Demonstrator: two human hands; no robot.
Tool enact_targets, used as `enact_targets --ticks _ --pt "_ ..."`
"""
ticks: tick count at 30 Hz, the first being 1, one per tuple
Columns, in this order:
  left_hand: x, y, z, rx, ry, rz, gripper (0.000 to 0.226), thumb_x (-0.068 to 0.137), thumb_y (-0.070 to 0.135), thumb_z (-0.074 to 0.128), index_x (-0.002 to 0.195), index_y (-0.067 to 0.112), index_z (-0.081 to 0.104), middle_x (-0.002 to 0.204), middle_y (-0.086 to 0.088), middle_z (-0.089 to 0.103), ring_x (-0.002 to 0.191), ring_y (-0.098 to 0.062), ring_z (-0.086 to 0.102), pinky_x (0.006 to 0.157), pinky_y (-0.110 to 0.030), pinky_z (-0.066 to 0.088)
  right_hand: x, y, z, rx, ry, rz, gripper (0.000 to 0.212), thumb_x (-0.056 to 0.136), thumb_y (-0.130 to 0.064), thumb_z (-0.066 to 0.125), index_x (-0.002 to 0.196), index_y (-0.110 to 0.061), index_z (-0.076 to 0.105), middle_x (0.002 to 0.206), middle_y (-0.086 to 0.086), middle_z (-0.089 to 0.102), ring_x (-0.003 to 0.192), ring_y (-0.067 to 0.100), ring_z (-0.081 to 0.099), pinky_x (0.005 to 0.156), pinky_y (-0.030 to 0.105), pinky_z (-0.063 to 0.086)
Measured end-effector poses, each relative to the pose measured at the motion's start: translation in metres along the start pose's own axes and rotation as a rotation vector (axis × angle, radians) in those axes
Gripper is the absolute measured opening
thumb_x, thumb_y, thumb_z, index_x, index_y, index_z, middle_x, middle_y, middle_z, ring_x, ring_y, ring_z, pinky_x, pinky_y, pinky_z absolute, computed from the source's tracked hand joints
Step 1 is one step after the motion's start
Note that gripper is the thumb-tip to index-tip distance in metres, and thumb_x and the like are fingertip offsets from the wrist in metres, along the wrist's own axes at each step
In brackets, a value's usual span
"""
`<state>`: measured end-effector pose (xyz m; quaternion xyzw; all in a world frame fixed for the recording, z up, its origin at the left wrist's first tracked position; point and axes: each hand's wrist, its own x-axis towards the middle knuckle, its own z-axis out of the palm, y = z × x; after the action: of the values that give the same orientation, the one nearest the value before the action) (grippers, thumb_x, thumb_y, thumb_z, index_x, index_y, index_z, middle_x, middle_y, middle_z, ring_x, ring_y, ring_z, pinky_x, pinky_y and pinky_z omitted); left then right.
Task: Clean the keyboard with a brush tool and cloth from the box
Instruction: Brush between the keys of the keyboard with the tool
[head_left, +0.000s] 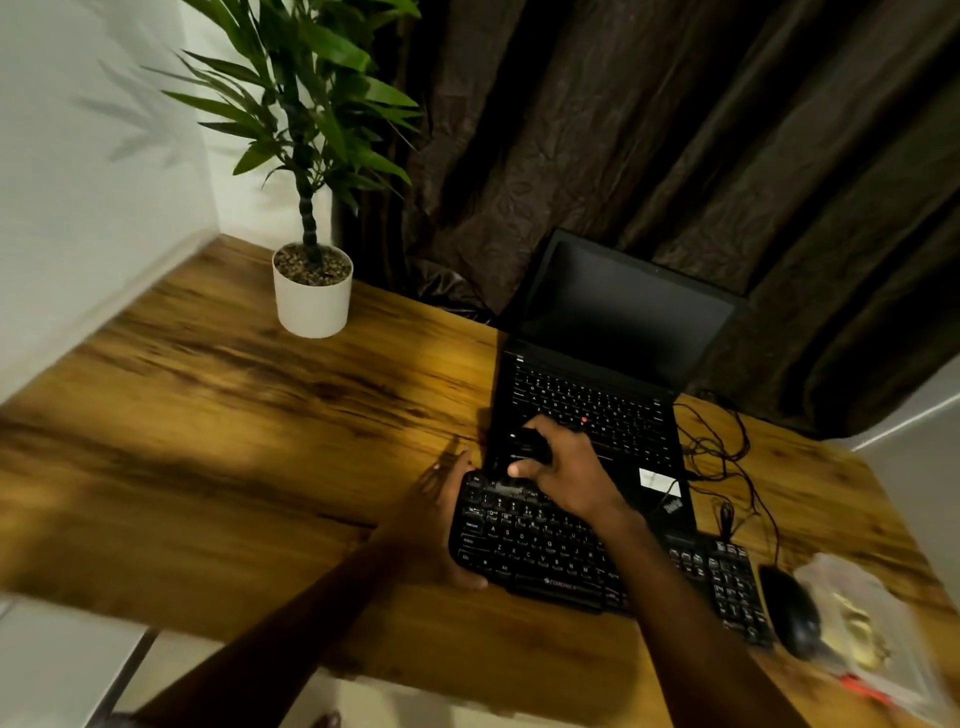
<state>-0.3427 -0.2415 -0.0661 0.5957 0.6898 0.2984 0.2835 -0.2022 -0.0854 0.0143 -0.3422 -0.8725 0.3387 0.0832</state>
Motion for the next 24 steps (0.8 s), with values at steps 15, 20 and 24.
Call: enact_targets --ticks 15,20,24 --pt "0.004 -0.014 0.011 0.052 0.069 0.056 0.147 0.048 0.071 0.081 0.156 0.014 -0.001 0.16 -0.004 0.023 0.148 -0.022 0.019 0.122 -0.037 0.019 -0.007 0.009 -0.012 -0.022 0.015 0.012 0.036 0.081 -0.012 0.079 0.111 -0.019 0.061 0.097 -0.007 0.068 0.09 -0.002 0.065 0.072 0.011 0.052" --pt "0.003 -0.014 0.01 0.034 0.064 0.056 0.148 0.048 0.069 0.083 0.157 0.014 -0.001 0.161 -0.004 0.022 0.149 -0.022 0.017 0.122 -0.038 0.021 -0.007 0.013 -0.006 0.051 0.062 0.029 0.035 0.08 -0.013 0.079 0.11 -0.017 0.061 0.097 -0.009 0.068 0.091 -0.003 0.065 0.075 0.013 0.053" --pt "0.002 -0.013 0.01 0.023 0.083 0.056 0.146 0.046 0.069 0.083 0.157 0.017 0.003 0.16 0.0 0.024 0.147 -0.019 0.02 0.12 -0.035 0.024 -0.019 0.028 -0.029 0.001 0.029 0.07 0.034 0.081 -0.012 0.078 0.107 -0.023 0.059 0.098 -0.008 0.068 0.091 0.001 0.066 0.074 0.017 0.055"
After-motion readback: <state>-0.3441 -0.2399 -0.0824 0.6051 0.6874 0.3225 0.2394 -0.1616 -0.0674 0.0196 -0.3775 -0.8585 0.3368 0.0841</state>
